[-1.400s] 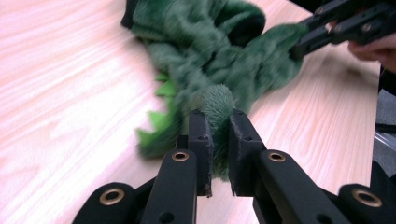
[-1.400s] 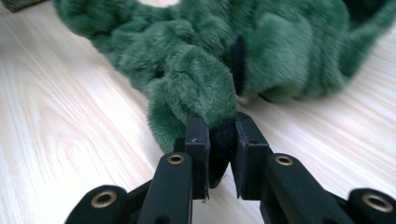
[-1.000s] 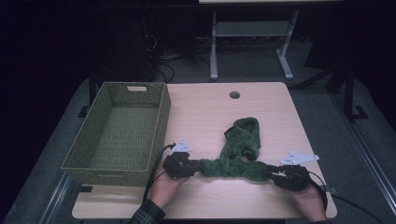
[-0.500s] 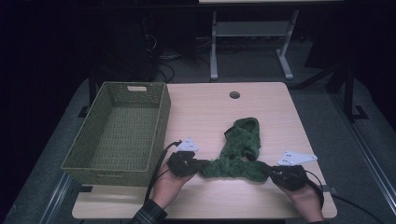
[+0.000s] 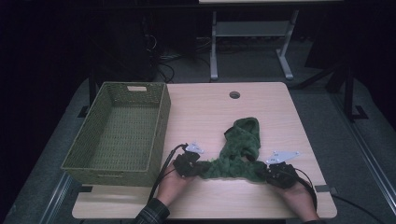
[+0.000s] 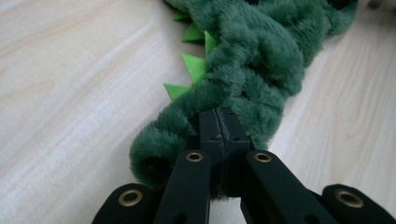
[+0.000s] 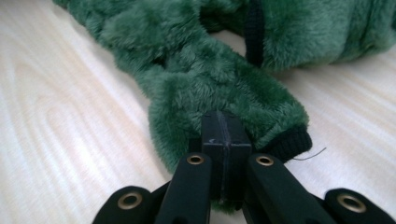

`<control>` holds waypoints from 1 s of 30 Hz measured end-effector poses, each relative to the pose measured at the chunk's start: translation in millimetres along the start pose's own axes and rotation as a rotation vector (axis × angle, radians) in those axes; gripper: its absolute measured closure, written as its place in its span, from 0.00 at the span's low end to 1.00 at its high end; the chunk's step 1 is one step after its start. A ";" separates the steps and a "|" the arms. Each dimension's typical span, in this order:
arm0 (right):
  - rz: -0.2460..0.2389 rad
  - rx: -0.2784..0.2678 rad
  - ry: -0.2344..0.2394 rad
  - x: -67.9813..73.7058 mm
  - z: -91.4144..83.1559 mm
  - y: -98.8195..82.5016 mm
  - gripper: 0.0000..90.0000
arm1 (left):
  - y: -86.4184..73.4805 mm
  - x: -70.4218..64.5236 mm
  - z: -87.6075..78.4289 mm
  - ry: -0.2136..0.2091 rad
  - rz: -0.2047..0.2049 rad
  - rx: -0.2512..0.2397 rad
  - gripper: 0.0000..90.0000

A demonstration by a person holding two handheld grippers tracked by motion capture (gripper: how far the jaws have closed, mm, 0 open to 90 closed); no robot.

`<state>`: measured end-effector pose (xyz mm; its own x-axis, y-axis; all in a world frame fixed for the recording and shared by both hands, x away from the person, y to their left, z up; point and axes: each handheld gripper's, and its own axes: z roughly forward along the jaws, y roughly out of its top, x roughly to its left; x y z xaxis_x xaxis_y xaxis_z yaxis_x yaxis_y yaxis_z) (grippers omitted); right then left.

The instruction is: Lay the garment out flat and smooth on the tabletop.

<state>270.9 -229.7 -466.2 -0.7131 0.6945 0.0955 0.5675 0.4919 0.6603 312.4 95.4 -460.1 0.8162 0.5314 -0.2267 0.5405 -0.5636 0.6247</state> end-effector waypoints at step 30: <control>0.002 -0.099 -0.040 3.6 -21.6 7.2 0.74 | 63.4 21.7 -19.2 -0.014 0.094 -0.088 0.63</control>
<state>263.5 -235.1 -445.0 -0.6938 0.7169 0.0687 0.5244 0.4376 0.7304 360.4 83.4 -411.1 0.8656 0.4696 -0.1737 0.4417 -0.5528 0.7067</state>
